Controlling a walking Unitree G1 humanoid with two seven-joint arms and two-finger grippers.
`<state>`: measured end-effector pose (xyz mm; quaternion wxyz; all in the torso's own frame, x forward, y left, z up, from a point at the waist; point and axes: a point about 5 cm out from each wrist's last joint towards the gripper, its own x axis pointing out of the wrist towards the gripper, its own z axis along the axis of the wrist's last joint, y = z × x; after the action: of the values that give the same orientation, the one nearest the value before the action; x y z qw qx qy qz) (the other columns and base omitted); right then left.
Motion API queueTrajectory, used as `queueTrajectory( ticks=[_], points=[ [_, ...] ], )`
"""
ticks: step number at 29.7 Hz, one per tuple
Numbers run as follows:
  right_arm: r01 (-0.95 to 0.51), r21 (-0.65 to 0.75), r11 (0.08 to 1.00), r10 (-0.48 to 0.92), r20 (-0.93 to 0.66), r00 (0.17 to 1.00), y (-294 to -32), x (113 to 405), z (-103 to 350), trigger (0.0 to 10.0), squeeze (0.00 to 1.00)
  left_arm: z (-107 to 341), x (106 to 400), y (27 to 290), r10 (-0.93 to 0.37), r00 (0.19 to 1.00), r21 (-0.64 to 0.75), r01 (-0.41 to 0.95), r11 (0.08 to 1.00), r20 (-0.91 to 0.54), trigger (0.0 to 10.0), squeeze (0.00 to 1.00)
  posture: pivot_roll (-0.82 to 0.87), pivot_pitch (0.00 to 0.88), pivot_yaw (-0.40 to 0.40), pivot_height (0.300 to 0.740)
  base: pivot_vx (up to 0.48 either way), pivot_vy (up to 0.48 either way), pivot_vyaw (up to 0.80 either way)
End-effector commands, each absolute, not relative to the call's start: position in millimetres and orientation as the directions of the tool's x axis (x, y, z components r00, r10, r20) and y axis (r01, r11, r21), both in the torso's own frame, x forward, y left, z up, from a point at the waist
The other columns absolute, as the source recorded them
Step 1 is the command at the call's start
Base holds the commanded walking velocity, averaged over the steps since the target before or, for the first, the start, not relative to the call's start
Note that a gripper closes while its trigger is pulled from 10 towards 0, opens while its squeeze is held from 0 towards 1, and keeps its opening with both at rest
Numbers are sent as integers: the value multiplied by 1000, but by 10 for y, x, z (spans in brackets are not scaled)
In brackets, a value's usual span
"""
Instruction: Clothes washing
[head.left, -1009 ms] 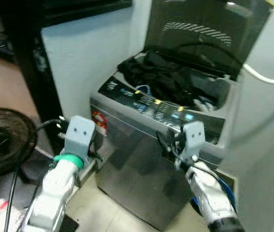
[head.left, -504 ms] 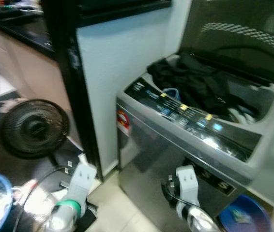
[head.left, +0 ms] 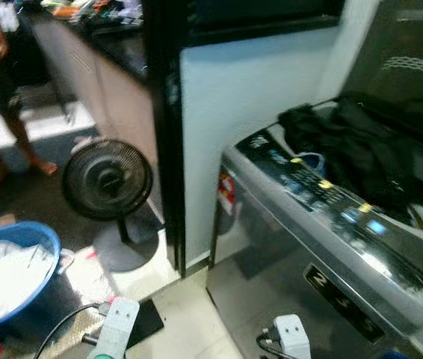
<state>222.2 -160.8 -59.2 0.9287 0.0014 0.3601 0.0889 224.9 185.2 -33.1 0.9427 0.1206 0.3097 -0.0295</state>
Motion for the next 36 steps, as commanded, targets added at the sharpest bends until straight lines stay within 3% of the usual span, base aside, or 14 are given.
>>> queueTrajectory(
  ticks=[1, 29, 36],
  points=[
    [-158, 87, 984, 176, -649, 740, -1566, 2259, -569, 10000, 0, -357, 2235, 1850, 25, 809, 216, 127, 968, -588, 10000, 0, 70, 0, -24, 740, 0, 0, 763],
    [-137, 109, 985, 175, -634, 753, -1535, 2300, -550, 10000, 0, -475, 2215, 1841, 38, 814, 206, 101, 973, -579, 10000, 0, 64, 9, -26, 740, 0, 0, 762],
    [-176, 88, 980, 192, -620, 760, -1487, 2346, -518, 10000, 0, -466, 2232, 1831, 37, 824, 213, 103, 972, -566, 10000, 0, 65, 9, -27, 740, 451, 0, 517]
  ],
)
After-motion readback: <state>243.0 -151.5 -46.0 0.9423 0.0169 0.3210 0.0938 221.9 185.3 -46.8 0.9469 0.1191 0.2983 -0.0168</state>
